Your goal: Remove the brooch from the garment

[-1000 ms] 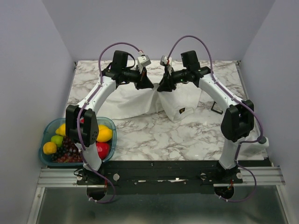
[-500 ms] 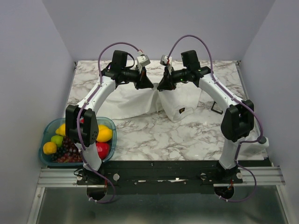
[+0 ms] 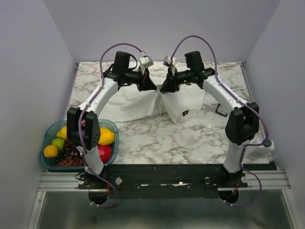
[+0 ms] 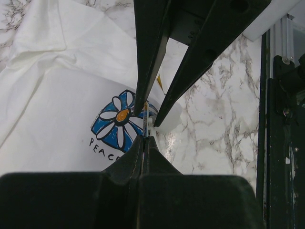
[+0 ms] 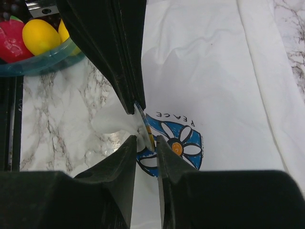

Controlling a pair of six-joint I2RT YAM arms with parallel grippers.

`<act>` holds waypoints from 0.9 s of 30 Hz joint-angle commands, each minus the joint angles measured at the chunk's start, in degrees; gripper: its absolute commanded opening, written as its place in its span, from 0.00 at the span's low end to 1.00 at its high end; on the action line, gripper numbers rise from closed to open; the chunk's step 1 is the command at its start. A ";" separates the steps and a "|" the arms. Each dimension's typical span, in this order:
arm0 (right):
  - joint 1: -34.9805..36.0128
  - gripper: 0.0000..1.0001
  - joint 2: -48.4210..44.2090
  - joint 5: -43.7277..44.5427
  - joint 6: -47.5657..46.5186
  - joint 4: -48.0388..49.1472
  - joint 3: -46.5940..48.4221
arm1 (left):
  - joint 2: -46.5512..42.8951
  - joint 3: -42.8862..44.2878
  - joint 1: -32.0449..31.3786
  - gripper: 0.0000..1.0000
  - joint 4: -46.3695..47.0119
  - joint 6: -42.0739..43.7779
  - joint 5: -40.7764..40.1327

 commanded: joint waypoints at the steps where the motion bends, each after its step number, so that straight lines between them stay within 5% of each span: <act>1: 0.40 0.30 0.37 -0.82 1.43 0.99 1.08 | -0.08 0.39 0.18 0.00 2.38 -1.37 3.07; 27: 0.31 0.22 2.39 -1.35 14.78 7.67 -1.38 | 0.01 -0.40 -0.08 0.00 4.40 -3.30 4.56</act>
